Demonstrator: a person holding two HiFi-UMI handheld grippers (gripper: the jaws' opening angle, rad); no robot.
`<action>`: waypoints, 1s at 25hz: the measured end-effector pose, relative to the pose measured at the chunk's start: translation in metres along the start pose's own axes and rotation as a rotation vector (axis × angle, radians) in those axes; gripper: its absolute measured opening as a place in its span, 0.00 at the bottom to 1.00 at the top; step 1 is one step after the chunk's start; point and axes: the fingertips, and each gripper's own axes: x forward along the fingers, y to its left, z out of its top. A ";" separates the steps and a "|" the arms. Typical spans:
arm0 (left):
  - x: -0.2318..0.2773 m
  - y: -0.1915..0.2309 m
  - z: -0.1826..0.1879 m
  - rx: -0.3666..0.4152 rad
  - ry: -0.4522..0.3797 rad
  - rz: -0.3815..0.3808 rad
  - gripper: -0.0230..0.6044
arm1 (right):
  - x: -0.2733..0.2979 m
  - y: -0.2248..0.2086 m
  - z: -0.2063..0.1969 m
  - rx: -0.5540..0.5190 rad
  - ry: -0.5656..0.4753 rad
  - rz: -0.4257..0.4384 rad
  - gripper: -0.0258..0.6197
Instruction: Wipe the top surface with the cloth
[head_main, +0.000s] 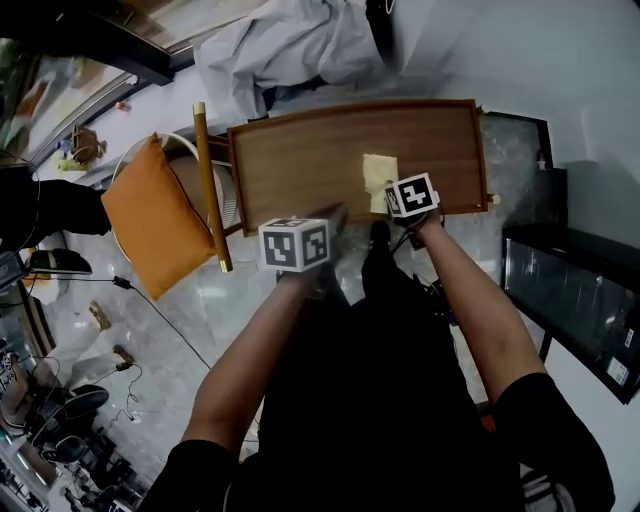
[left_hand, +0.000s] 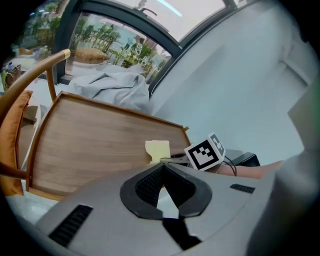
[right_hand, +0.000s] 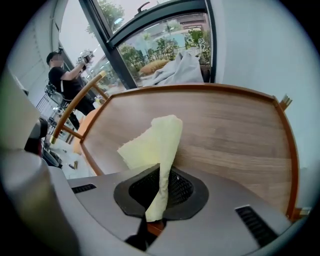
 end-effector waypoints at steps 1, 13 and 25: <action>0.004 -0.004 0.001 -0.004 -0.004 0.000 0.05 | -0.003 -0.008 -0.002 0.003 -0.004 -0.006 0.09; 0.054 -0.051 0.001 -0.018 -0.022 -0.015 0.05 | -0.040 -0.107 -0.023 0.053 -0.015 -0.120 0.09; 0.059 -0.060 0.003 -0.025 -0.035 -0.004 0.05 | -0.068 -0.173 -0.042 0.130 0.014 -0.308 0.09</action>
